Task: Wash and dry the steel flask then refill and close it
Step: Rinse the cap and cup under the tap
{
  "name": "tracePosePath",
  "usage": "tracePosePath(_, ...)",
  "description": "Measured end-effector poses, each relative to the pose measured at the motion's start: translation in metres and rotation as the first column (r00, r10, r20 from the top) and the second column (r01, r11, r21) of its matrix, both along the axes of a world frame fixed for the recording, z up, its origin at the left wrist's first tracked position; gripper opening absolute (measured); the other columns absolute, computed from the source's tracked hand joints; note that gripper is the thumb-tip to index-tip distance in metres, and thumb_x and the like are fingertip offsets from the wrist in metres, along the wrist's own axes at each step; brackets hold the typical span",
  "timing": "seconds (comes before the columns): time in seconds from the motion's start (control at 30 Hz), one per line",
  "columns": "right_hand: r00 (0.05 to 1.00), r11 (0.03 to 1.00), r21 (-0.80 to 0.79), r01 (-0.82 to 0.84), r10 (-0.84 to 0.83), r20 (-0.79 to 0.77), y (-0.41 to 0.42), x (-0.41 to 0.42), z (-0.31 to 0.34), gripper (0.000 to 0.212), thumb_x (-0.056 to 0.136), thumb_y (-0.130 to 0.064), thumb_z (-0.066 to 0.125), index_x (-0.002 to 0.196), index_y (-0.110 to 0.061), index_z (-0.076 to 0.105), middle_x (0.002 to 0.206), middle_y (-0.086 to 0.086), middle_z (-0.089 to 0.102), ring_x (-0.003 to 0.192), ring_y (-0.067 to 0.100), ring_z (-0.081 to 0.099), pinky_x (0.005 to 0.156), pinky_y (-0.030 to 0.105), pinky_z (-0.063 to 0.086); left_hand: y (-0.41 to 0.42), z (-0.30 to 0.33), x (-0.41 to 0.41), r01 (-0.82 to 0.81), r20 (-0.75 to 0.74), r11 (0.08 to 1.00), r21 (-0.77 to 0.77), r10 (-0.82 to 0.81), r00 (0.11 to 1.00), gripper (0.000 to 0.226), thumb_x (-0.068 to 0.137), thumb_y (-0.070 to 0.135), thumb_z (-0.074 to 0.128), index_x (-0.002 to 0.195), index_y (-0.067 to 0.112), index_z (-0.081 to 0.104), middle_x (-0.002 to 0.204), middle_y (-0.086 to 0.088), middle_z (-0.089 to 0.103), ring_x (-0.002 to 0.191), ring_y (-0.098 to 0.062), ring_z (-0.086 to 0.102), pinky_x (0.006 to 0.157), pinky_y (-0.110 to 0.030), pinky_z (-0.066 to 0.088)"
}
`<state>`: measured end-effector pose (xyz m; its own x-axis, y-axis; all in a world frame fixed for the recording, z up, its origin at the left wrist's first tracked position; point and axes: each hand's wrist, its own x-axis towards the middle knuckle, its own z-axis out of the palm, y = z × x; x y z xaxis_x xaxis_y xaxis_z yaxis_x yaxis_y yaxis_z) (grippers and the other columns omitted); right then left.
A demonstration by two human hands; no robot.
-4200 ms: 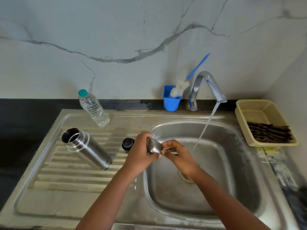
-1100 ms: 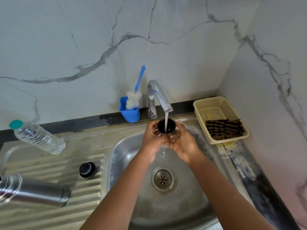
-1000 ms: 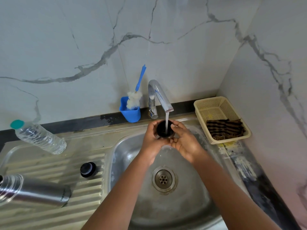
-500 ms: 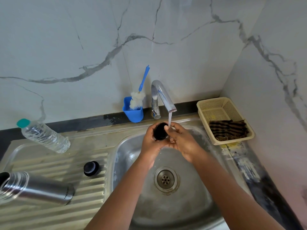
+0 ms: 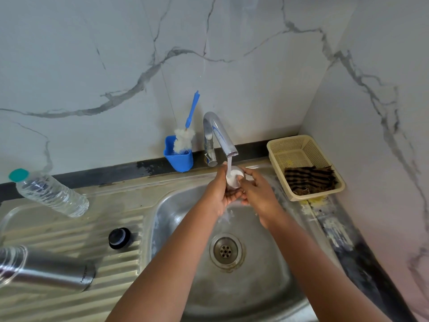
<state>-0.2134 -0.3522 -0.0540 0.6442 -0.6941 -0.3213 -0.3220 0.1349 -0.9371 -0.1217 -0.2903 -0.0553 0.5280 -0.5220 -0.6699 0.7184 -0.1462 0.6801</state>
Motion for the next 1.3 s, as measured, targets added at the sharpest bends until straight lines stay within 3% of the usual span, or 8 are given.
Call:
tracePosePath(0.13,0.999,0.996,0.083,-0.019,0.022,-0.034,0.001,-0.006,-0.008,0.025,0.101,-0.033,0.050,0.125,-0.026,0.047,0.107,0.003,0.068,0.089,0.017,0.069,0.070,0.030,0.050,0.001,0.001,0.001,0.085,0.165,0.993,0.084,-0.097,0.982,0.035,0.089,0.033,0.072,0.112,0.008,0.065,0.087,-0.010,0.071,0.068,-0.018,0.069,0.064,-0.031,0.061)
tracePosePath(0.23,0.998,0.991,0.125,-0.044,0.049,-0.032,0.002,-0.009,-0.013,0.027,0.098,-0.018,0.055,0.123,-0.026,0.050,0.103,0.001,0.068,0.087,0.014,0.066,0.072,0.031,0.051,0.007,-0.006,0.001,0.094,0.328,0.993,0.069,-0.111,0.938,0.054,0.077,0.009,0.082,0.124,0.015,0.057,0.109,-0.009,0.070,0.087,-0.019,0.070,0.065,-0.029,0.059)
tracePosePath(0.4,0.996,0.995,-0.048,-0.093,0.092,-0.008,0.004,-0.008,-0.016,0.052,0.084,-0.003,0.071,0.124,-0.027,0.050,0.115,-0.004,0.064,0.096,0.012,0.065,0.085,0.033,0.056,0.026,-0.009,-0.002,0.129,0.511,0.992,-0.010,-0.106,0.853,0.063,0.071,-0.006,0.081,0.122,0.024,0.059,0.112,0.003,0.069,0.105,-0.012,0.065,0.068,-0.015,0.052)
tracePosePath(0.5,0.990,0.973,-0.189,-0.136,0.142,0.021,0.006,-0.005,-0.015,0.069,0.074,-0.002,0.080,0.126,-0.034,0.048,0.117,-0.015,0.060,0.103,0.003,0.061,0.084,0.023,0.053,0.031,-0.010,-0.006,0.152,0.521,0.985,-0.081,-0.088,0.849,0.064,0.069,-0.002,0.085,0.119,0.026,0.059,0.113,0.002,0.070,0.108,-0.012,0.065,0.080,-0.021,0.055)
tracePosePath(0.77,0.995,0.943,-0.319,-0.100,0.101,-0.012,-0.007,0.008,0.002,0.062,0.070,-0.021,0.087,0.118,-0.028,0.049,0.105,-0.013,0.062,0.096,0.007,0.061,0.078,0.022,0.048,0.053,-0.010,0.005,0.117,0.462,0.985,-0.127,-0.045,0.886,0.084,0.068,0.049,0.082,0.143,0.032,0.047,0.146,0.008,0.049,0.134,-0.010,0.046,0.110,-0.041,0.040)
tracePosePath(0.9,0.951,0.915,-0.260,-0.309,0.298,-0.079,-0.013,0.009,0.000,0.069,0.058,-0.030,0.092,0.113,-0.032,0.051,0.109,-0.010,0.067,0.102,0.013,0.065,0.093,0.044,0.053,0.063,-0.014,0.002,0.048,0.395,0.991,-0.125,0.005,0.919,0.060,0.078,0.047,0.070,0.133,0.026,0.055,0.133,0.007,0.061,0.123,-0.010,0.056,0.110,-0.045,0.042)
tracePosePath(1.07,0.966,0.915,-0.311,-0.257,0.231,-0.120,-0.022,0.011,0.013,0.071,0.065,-0.022,0.091,0.120,-0.022,0.047,0.116,-0.005,0.062,0.105,0.015,0.059,0.083,0.028,0.044,0.069,-0.021,0.000,0.011,0.374,0.991,-0.130,0.039,0.927,0.048,0.077,0.048,0.067,0.121,0.029,0.059,0.132,0.004,0.061,0.126,-0.014,0.055,0.097,-0.035,0.049)
tracePosePath(1.3,0.960,0.944,0.172,-0.281,0.279,0.040,-0.004,0.006,0.007,0.062,0.074,-0.023,0.083,0.126,-0.018,0.048,0.114,0.009,0.066,0.096,0.022,0.070,0.079,0.033,0.056,0.070,-0.020,-0.005,0.014,0.338,0.991,-0.136,0.033,0.941,0.031,0.095,0.041,0.058,0.120,0.022,0.062,0.117,-0.002,0.071,0.109,-0.011,0.065,0.099,-0.038,0.049)
